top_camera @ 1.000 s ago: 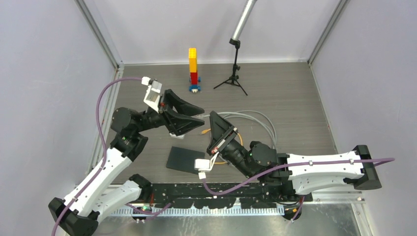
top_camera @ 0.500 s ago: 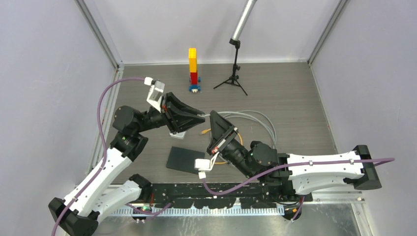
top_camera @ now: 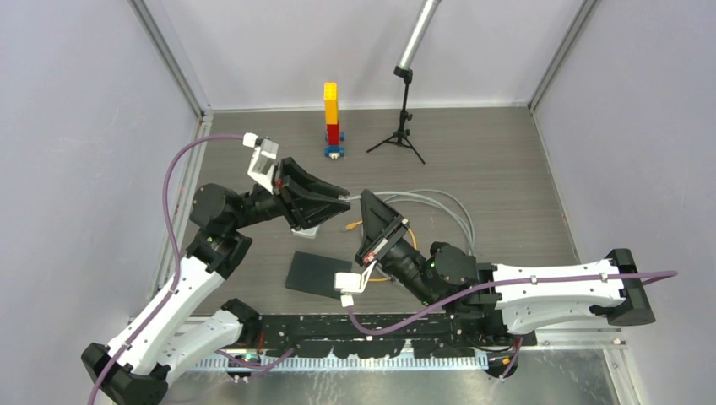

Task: Insert the plug into the switch port
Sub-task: Pick up the connector from the center of the board.

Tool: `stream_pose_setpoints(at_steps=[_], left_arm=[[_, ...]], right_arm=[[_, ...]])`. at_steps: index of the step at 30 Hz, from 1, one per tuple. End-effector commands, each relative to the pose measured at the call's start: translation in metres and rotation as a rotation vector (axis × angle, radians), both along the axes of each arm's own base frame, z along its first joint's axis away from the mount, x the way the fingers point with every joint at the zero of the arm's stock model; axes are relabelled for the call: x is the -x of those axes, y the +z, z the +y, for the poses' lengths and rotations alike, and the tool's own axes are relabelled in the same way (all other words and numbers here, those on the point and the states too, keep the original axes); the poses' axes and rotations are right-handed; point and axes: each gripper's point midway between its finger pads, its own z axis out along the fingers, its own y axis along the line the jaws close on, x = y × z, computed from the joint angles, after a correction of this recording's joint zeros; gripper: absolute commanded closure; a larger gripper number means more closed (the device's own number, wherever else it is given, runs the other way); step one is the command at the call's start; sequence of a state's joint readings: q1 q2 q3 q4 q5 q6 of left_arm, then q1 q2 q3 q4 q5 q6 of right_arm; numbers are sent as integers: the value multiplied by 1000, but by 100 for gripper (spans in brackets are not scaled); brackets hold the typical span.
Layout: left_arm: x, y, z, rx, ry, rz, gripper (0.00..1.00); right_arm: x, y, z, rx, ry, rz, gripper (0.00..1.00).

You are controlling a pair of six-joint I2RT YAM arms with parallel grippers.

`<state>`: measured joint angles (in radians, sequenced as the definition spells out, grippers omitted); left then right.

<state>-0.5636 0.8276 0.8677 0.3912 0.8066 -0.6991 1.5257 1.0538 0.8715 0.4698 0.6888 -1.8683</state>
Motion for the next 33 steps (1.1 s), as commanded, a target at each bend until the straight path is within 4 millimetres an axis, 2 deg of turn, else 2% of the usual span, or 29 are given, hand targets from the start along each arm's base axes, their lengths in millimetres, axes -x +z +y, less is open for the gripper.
stream_pose_setpoints(at_steps=[1, 7, 11, 13, 18, 19, 22, 25, 27, 29, 31, 33], left_arm=[[9, 26, 6, 46, 6, -57, 68], [9, 26, 5, 44, 0, -56, 98], [9, 25, 6, 42, 7, -55, 100], [9, 25, 6, 40, 12, -61, 100], [6, 22, 9, -2, 51, -89, 100], [5, 21, 9, -14, 59, -98, 100], [7, 17, 11, -64, 68, -149, 100], [10, 13, 16, -103, 85, -210, 100], [13, 10, 19, -123, 95, -255, 100], [16, 7, 22, -138, 99, -292, 100], [23, 5, 24, -141, 86, -334, 100], [31, 5, 25, -138, 58, -382, 100]], right_arm=[[1, 20, -12, -82, -10, 4, 100], [1, 19, -12, -90, -4, 11, 100], [1, 17, -12, -81, -4, 22, 99], [0, 15, -12, -81, -3, 49, 82], [-3, 3, -16, -111, 1, 231, 30], [-2, 3, -17, -130, 12, 283, 25], [7, 1, -22, -189, 79, 490, 23], [29, 9, -26, -295, 204, 780, 23], [38, 31, -36, -443, 240, 962, 23], [38, 44, -46, -588, 199, 1105, 19], [43, 44, -53, -618, 163, 1213, 19], [58, 39, -51, -558, 196, 1301, 18]])
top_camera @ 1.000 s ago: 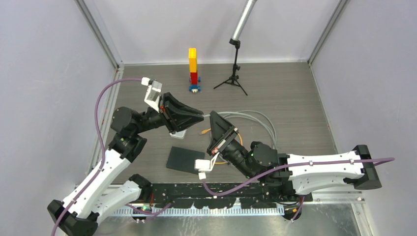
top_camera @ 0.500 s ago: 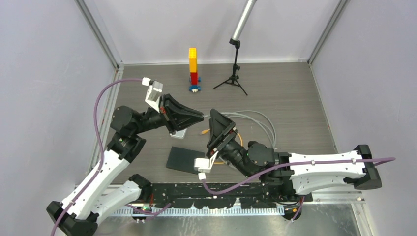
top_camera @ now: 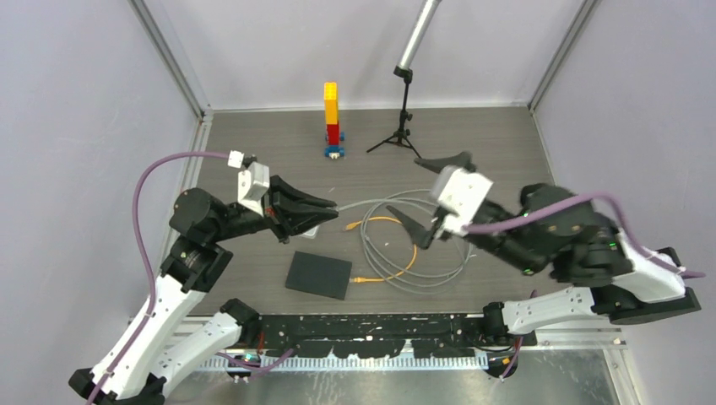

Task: Insert the plug into the switch port
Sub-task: Pick up the connector from the center of the board.

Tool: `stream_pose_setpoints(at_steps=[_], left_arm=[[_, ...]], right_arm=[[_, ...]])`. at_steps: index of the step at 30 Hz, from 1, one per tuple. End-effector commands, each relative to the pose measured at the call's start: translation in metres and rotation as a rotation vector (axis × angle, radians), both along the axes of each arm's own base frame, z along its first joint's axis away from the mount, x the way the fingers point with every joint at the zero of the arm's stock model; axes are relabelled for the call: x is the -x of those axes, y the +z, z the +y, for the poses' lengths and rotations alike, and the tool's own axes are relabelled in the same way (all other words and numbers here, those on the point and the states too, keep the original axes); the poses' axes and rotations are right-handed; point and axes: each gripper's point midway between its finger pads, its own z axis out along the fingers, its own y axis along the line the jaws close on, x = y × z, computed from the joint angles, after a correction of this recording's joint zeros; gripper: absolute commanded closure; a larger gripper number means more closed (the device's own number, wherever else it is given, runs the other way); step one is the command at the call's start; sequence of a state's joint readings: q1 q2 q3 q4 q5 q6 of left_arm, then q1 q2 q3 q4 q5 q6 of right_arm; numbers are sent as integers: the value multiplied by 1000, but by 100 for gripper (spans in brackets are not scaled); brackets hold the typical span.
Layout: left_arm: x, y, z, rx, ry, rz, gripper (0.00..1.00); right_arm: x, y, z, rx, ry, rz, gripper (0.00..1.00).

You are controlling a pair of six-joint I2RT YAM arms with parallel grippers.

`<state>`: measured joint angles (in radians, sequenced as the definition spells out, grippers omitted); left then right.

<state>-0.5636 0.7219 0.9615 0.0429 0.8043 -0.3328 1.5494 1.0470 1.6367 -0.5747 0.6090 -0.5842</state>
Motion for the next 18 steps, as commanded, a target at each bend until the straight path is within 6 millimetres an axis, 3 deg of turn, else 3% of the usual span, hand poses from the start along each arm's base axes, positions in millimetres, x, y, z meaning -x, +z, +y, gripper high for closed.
stream_pose_setpoints(at_steps=[1, 4, 8, 14, 18], left_arm=[[22, 8, 5, -17, -65, -176, 100], [36, 8, 5, -41, -144, -209, 100], [51, 10, 5, -53, -231, -240, 100], [61, 6, 8, -69, -278, -230, 100], [64, 0, 9, -93, -294, -216, 100]], right_arm=[[36, -38, -3, 37, 120, 355, 17], [62, -43, 1, 69, 255, 428, 17], [76, -51, 10, 106, 316, 472, 16], [70, -76, 41, 200, 282, 478, 17], [58, -74, 53, 180, 264, 465, 18]])
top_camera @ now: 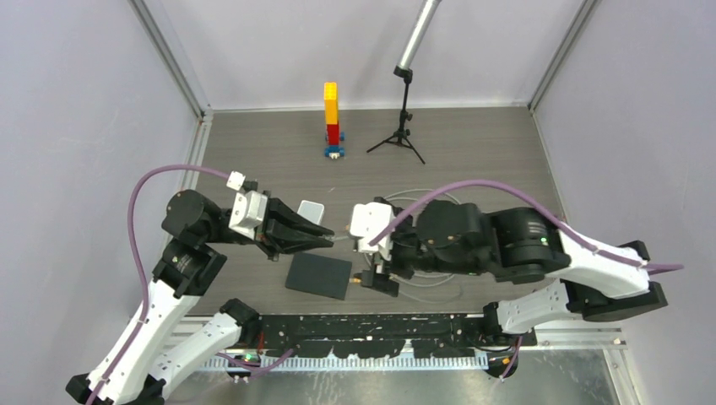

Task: Insert the plug into the switch port
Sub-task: Pick up the connector from the center of the board.

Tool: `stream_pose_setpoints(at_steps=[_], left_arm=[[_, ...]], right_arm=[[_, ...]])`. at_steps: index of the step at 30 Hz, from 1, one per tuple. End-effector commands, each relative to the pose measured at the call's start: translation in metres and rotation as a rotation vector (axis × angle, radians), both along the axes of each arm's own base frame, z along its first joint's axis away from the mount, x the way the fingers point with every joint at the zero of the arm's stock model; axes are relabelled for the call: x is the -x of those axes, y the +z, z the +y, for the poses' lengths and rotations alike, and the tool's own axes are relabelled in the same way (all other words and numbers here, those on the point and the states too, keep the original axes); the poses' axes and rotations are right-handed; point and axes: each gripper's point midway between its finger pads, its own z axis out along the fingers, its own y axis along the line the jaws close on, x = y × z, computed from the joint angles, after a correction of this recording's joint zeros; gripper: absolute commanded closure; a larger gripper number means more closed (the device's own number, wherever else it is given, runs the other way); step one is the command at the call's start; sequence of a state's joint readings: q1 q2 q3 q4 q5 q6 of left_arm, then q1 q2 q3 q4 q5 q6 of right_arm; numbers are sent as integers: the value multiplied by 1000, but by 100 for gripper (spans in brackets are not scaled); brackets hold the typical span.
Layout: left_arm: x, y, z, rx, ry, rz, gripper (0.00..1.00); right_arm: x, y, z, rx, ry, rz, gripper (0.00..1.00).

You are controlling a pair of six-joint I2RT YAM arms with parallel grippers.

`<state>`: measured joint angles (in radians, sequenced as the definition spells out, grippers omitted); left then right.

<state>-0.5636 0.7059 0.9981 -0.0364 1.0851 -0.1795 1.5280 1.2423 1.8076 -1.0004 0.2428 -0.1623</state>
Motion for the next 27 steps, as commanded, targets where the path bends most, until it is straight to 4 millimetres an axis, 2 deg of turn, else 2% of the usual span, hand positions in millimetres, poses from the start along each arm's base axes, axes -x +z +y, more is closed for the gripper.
stream_pose_setpoints(at_steps=[1, 7, 14, 27], left_arm=[[16, 6, 5, -15, -51, -44, 100], [19, 3, 8, -34, -47, -57, 100], [20, 2, 10, -45, -45, -61, 100], [18, 2, 9, -45, -40, -64, 100]], right_arm=[[-7, 17, 6, -74, 4, 18, 18], [-19, 12, 15, -83, 80, 124, 24], [-13, -4, 21, -47, 168, 208, 36], [-17, -17, 26, -14, 179, 225, 52]])
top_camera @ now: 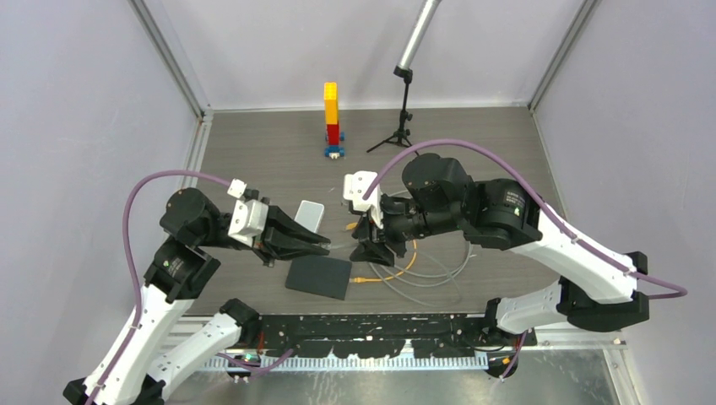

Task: Insert the plug into the switch port
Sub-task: Pick up the connector from the center of the board.

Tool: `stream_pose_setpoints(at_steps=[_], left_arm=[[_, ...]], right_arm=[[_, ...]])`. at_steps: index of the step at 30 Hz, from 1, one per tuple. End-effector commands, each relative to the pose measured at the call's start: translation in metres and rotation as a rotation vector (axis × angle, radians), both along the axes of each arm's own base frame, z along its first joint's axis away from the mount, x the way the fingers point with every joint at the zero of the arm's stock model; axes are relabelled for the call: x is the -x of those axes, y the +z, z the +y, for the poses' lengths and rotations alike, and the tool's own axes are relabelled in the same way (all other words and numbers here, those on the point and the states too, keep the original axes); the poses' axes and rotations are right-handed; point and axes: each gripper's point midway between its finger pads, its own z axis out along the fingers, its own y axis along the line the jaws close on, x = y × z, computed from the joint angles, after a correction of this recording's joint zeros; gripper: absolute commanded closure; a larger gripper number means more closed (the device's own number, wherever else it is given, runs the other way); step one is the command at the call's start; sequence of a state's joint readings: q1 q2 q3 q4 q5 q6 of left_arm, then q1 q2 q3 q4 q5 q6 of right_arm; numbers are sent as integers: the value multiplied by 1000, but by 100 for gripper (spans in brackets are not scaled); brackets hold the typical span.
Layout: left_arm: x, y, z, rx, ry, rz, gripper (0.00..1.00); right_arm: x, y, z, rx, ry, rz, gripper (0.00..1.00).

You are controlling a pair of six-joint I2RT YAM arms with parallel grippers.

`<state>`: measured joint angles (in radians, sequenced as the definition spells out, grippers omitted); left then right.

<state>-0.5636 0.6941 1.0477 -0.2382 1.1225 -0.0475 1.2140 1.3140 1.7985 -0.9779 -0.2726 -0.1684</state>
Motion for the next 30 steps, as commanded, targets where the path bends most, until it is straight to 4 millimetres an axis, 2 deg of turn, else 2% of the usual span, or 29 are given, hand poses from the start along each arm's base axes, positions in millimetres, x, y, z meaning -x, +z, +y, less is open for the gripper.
stream_pose_setpoints(at_steps=[1, 6, 10, 11, 16, 18, 24, 26, 30], left_arm=[[7, 14, 3, 23, -15, -49, 100], [3, 12, 1, 24, -2, -50, 100], [1, 12, 1, 27, 9, -52, 100], [0, 11, 1, 28, 14, -52, 94], [-5, 13, 4, 46, 71, -55, 49], [-7, 11, 5, 52, 99, -50, 41], [-18, -7, 7, 20, 174, -9, 33], [-25, -17, 6, -1, 199, 5, 33], [-36, -34, 6, -52, 237, 21, 33]], right_arm=[[2, 4, 5, -29, 28, -4, 54], [4, 2, 3, -25, 40, -8, 65], [6, -3, 1, -17, 67, -27, 92], [6, -3, 0, -19, 74, -42, 98], [-12, 1, -12, -54, 23, -187, 100], [-20, 3, -21, -77, -6, -265, 100], [-37, 17, -45, -118, -81, -441, 99], [-39, 14, -51, -104, -59, -507, 99], [-53, -4, -57, -49, -71, -627, 100]])
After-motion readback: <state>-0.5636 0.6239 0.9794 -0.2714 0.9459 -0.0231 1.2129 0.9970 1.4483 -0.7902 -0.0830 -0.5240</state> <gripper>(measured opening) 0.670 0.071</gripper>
